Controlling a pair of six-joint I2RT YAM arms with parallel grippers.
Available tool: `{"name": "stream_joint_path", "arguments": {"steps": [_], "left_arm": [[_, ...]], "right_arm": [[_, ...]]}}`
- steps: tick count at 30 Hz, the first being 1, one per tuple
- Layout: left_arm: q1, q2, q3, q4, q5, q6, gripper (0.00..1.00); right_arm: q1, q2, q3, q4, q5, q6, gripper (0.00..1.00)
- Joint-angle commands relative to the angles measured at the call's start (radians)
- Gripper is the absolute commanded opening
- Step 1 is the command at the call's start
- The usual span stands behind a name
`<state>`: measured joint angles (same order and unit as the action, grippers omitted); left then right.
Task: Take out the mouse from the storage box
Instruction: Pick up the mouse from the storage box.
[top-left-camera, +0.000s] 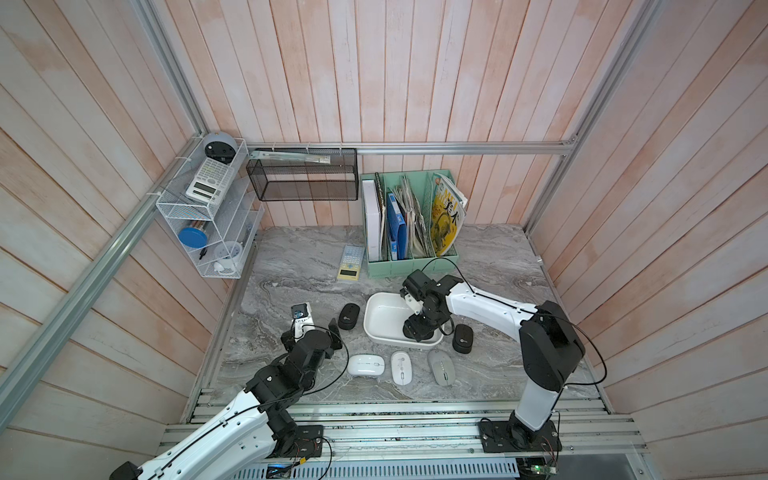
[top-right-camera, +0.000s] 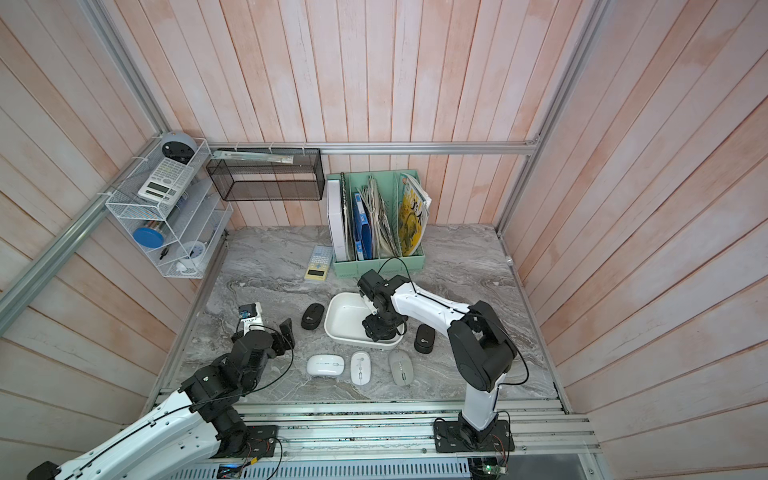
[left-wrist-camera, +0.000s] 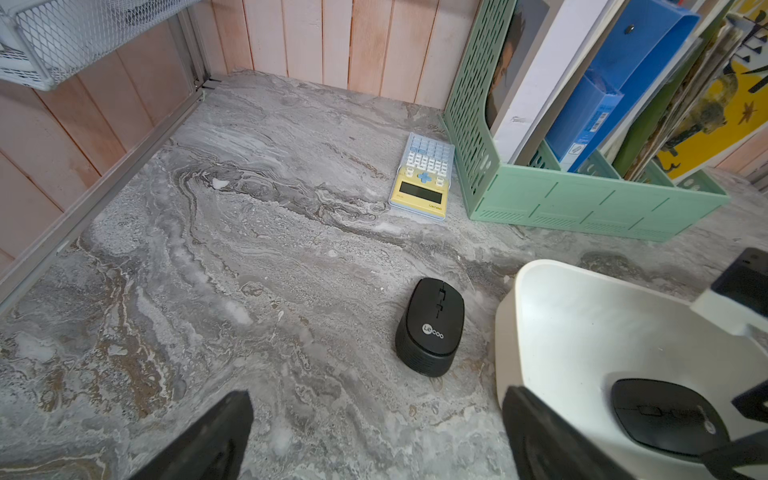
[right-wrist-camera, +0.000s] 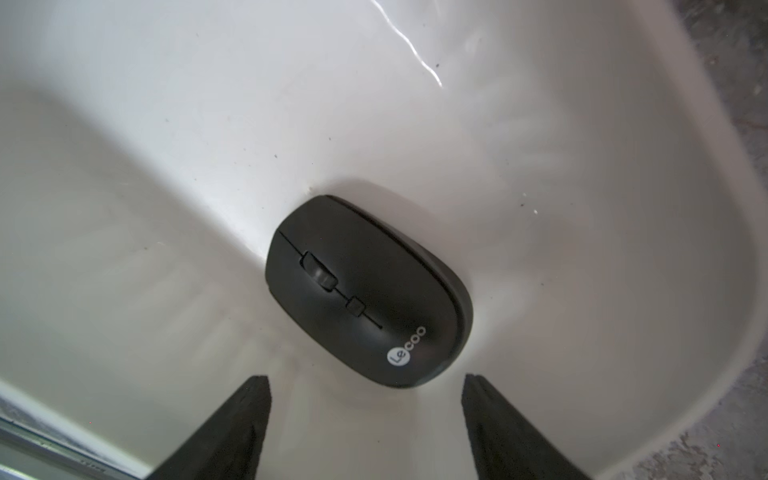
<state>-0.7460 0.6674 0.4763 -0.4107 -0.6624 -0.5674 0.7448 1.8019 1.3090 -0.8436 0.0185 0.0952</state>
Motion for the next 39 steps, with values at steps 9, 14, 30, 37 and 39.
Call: {"name": "stream_joint_path", "arguments": {"steps": [9, 14, 30, 37, 39], "left_arm": [[0.005, -0.008, -0.015, 0.010, -0.021, 0.010, 1.00], [0.005, -0.008, -0.015, 0.011, -0.023, 0.010, 1.00], [0.005, -0.007, -0.013, 0.010, -0.021, 0.010, 1.00], [0.006, -0.010, -0.013, 0.007, -0.021, 0.009, 1.00], [0.006, -0.011, -0.013, 0.008, -0.021, 0.009, 1.00]], "right_arm": [[0.008, 0.114, 0.043, 0.017, 0.083, -0.003, 0.78], [0.011, 0.158, 0.106, 0.033, 0.089, 0.022, 0.75], [0.041, 0.096, 0.094, 0.091, 0.055, -0.043, 0.89], [0.041, 0.106, 0.097, 0.126, 0.069, -0.150, 0.90], [0.038, 0.126, 0.109, 0.132, 0.069, -0.174, 0.91]]}}
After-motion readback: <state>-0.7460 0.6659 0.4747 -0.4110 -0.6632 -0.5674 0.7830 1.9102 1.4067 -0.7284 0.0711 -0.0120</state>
